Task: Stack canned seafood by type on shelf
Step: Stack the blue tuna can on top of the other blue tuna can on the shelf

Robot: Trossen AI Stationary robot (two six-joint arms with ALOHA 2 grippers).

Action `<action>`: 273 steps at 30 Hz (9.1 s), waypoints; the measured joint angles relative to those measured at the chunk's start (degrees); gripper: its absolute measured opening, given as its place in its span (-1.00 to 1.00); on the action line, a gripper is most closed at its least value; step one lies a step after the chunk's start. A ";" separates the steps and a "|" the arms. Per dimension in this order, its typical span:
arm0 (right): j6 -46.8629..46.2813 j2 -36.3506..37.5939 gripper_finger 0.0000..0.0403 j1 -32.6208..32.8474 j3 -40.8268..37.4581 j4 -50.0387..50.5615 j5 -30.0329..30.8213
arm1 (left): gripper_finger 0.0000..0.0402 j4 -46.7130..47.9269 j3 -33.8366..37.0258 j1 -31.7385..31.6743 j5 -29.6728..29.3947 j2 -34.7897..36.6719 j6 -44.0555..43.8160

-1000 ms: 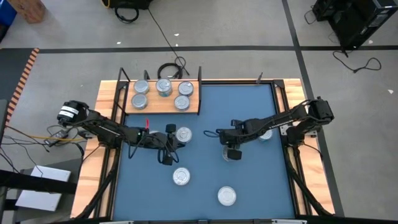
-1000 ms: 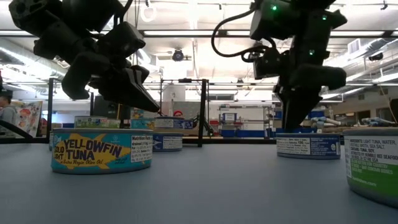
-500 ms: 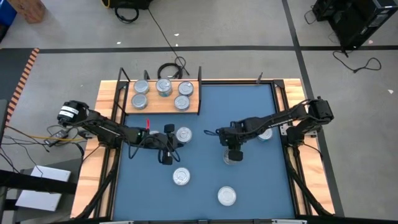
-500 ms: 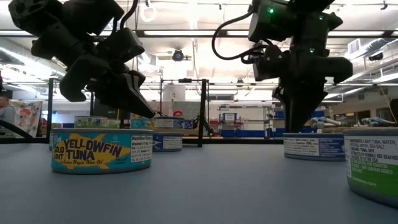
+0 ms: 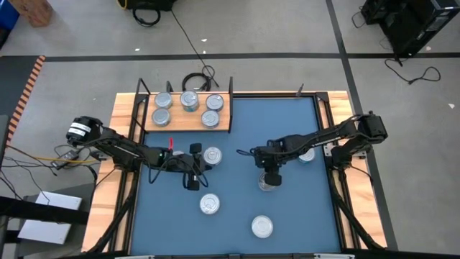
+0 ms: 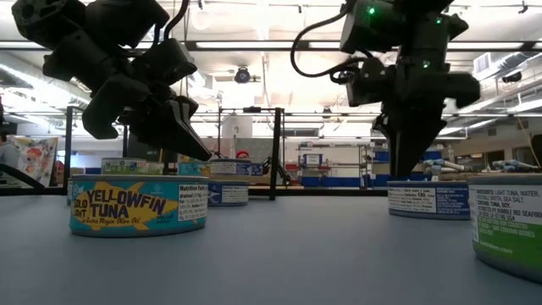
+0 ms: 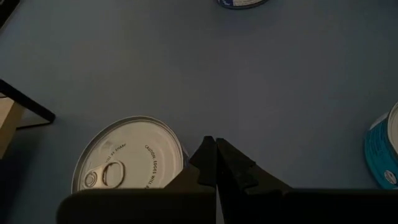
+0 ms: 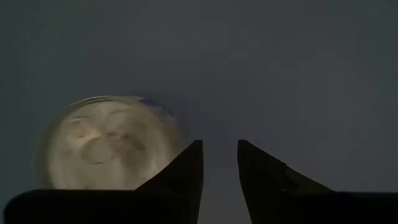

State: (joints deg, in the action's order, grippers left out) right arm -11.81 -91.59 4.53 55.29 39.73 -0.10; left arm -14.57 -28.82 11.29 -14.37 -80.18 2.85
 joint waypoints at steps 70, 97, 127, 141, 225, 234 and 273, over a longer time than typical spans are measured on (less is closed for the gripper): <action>0.75 0.07 -0.37 -1.04 4.53 1.45 16.05 | -0.99 3.80 0.02 0.01 -2.40 0.00 -0.39; 16.52 -0.22 -0.48 13.83 -5.75 -6.95 19.98 | -0.99 3.75 0.02 0.00 -2.36 0.00 0.00; 2.20 -0.20 -0.99 9.86 -6.67 -24.79 18.52 | -0.74 -0.05 0.02 2.02 -7.55 0.00 16.37; -5.36 -0.20 -0.99 8.36 -6.64 -38.70 13.85 | -0.26 -14.42 0.02 4.48 -7.93 -0.02 28.64; -14.83 2.39 -0.63 8.70 -6.33 -38.52 12.54 | 0.22 -16.85 -12.70 4.48 -12.04 -21.09 23.59; -19.96 1.55 0.02 15.61 1.00 -23.29 29.26 | 0.03 -16.77 -12.70 4.48 -21.52 -21.09 17.64; -26.94 -1.11 0.37 18.11 5.42 -15.99 35.11 | -0.99 -5.53 -8.11 -7.54 25.60 -6.87 12.77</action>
State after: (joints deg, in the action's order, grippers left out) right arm -38.75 -92.71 22.63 60.71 23.74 35.00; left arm -20.09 -36.93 3.75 11.23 -87.05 15.62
